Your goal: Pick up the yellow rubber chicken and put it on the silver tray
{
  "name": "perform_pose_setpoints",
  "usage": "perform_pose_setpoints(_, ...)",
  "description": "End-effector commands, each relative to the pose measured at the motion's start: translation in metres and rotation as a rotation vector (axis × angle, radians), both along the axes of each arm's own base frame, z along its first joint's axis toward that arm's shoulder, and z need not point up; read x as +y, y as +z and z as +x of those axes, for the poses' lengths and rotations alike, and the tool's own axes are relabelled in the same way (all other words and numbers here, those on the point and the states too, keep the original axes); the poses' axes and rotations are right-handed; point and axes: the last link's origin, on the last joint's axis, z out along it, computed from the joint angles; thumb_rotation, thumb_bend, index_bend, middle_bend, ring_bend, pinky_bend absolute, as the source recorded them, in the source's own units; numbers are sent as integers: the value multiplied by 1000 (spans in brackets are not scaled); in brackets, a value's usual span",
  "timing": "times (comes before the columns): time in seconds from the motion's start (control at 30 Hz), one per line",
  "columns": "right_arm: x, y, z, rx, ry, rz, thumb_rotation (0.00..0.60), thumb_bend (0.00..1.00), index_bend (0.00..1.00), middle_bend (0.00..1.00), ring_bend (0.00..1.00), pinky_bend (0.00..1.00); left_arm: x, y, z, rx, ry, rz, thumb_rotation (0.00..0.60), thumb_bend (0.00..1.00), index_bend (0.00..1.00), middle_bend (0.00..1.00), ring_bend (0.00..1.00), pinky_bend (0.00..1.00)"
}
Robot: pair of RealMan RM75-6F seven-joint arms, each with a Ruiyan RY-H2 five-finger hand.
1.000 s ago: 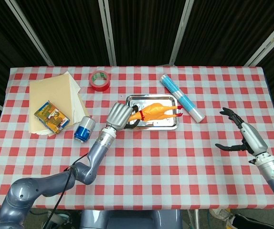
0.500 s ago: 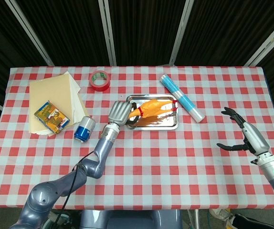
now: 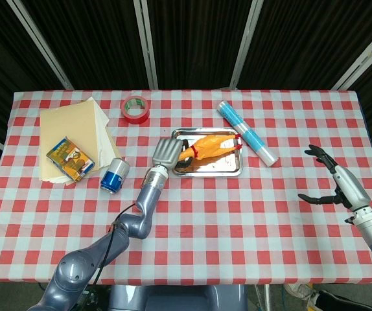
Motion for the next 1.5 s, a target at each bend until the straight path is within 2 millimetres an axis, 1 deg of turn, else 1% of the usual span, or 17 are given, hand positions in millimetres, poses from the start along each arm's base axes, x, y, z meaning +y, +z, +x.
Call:
perform_pose_setpoints(0.03, 0, 1, -1, -3, -3, -3, 524, 172, 0, 135, 89, 138, 3, 0, 5, -18, 16, -19, 600, 235, 275, 361, 303, 341)
perform_pose_setpoints(0.1, 1, 2, -2, -4, -5, -3, 524, 172, 0, 135, 89, 138, 5, 2, 7, -32, 25, -22, 600, 198, 206, 277, 222, 289)
perform_pose_setpoints(0.17, 1, 2, -3, -4, -6, -2, 524, 172, 0, 135, 89, 138, 6, 3, 9, -44, 32, -25, 600, 170, 169, 219, 165, 246)
perform_pose_setpoints(0.27, 2, 1, -3, -7, -6, 2, 524, 172, 0, 135, 89, 138, 8, 4, 11, -51, 41, -26, 600, 69, 88, 101, 42, 126)
perform_pose_setpoints(0.33, 3, 1, -4, -9, -6, 3, 524, 172, 0, 135, 90, 138, 9, 5, 11, -41, 43, -27, 600, 11, 21, 30, 1, 71)
perform_pose_setpoints(0.4, 3, 1, -5, -10, -8, 2, 524, 171, 0, 135, 89, 138, 10, 9, 13, -39, 37, -11, 600, 0, 0, 3, 0, 51)
perform_pose_setpoints(0.5, 4, 3, -7, -10, -10, -4, 524, 173, 0, 135, 89, 138, 12, 17, 17, -69, 25, 29, 600, 0, 0, 0, 0, 39)
perform_pose_setpoints(0.6, 4, 4, -7, -9, -11, -11, 524, 172, 0, 135, 89, 138, 13, 32, 17, -114, 7, 73, 600, 0, 0, 0, 0, 37)
perform_pose_setpoints(0.67, 4, 5, -7, -8, -7, -16, 524, 171, 0, 134, 89, 138, 14, 41, 14, -138, 1, 90, 600, 3, 0, 0, 0, 37)
perform_pose_setpoints(0.8, 4, 6, -4, -6, 10, -27, 524, 172, 0, 135, 89, 138, 9, 64, -5, -138, -9, 106, 600, 39, 0, 0, 0, 37)
perform_pose_setpoints(0.87, 4, 7, -4, -6, 13, -31, 524, 173, 0, 135, 90, 138, 2, 76, -15, -122, -14, 110, 600, 59, 0, 0, 0, 37)
perform_pose_setpoints(0.97, 5, 7, -4, -5, 17, -38, 524, 172, 0, 135, 90, 138, -16, 97, -35, -98, -5, 108, 600, 75, 0, 0, 0, 37)
perform_pose_setpoints(1.1, 5, 8, -5, 11, 23, -57, 524, 173, 0, 135, 90, 138, -45, 128, -61, -93, 17, 119, 600, 80, 6, 4, 0, 37)
perform_pose_setpoints(1.27, 6, 8, -7, 53, 26, -92, 524, 173, 0, 135, 90, 138, -79, 155, -90, -65, 43, 103, 600, 80, 29, 9, 0, 37)
perform_pose_setpoints(1.5, 13, 6, -15, 236, 22, -210, 524, 173, 0, 135, 89, 138, -125, 197, -131, -33, 66, 150, 600, 80, 47, 18, 0, 37)
